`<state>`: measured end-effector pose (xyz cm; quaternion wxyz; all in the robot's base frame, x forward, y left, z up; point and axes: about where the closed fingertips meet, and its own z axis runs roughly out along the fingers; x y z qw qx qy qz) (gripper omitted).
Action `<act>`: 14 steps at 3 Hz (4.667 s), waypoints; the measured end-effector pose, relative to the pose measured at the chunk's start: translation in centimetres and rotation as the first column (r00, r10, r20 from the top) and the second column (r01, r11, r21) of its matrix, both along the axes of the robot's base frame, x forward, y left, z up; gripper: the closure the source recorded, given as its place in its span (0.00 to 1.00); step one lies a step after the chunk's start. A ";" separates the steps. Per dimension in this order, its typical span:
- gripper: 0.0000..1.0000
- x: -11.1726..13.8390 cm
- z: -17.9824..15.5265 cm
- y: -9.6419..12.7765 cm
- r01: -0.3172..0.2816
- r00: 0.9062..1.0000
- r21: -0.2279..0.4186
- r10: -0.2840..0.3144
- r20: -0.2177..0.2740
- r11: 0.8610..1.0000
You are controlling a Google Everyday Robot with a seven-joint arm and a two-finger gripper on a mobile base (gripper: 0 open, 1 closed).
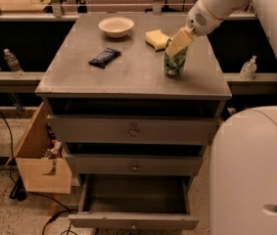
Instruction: Place green can into bottom drawer
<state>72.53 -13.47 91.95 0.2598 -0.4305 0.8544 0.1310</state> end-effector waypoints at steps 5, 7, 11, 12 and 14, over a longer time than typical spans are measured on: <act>1.00 -18.3 5.9 4.8 0.301 0.954 0.015 -0.301 0.002 0.954; 1.00 -21.0 -8.3 7.2 0.382 0.907 -0.013 -0.377 -0.188 0.924; 1.00 -21.2 -18.4 2.9 0.583 0.780 -0.066 -0.581 -0.231 0.810; 1.00 -20.3 -23.3 2.1 0.634 0.740 -0.050 -0.624 -0.251 0.772; 1.00 -19.4 -28.2 2.9 0.660 0.710 -0.039 -0.640 -0.293 0.750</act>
Offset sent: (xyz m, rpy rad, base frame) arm -0.1320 0.0249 0.0635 -0.0341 -0.0265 -0.0454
